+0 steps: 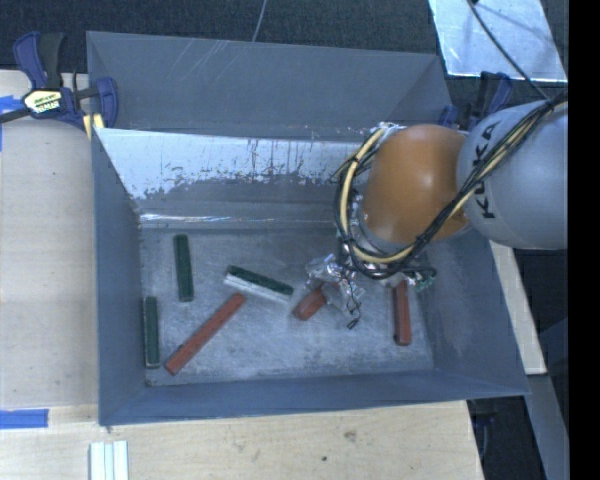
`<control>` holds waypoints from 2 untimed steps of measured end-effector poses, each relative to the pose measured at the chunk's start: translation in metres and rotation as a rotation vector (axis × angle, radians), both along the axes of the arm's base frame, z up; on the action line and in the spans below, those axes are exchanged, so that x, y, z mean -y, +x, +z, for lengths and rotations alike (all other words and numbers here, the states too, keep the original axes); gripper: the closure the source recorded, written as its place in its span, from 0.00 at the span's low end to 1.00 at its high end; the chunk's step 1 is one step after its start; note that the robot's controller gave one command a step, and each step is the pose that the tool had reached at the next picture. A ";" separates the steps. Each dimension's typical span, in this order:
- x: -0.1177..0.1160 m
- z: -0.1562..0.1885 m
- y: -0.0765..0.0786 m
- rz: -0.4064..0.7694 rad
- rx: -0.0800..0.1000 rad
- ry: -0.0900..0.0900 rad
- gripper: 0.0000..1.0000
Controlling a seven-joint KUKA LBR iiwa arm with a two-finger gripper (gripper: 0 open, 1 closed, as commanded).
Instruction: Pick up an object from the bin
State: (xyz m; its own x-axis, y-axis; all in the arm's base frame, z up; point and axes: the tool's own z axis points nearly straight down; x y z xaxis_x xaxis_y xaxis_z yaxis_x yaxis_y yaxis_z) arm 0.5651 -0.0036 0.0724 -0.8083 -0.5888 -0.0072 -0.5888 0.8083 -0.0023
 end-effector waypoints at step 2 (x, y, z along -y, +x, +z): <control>0.029 0.124 -0.030 0.075 -0.005 -0.002 1.00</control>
Offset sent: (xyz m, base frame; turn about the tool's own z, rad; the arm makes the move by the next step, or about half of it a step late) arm 0.0000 0.0000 0.0000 0.0000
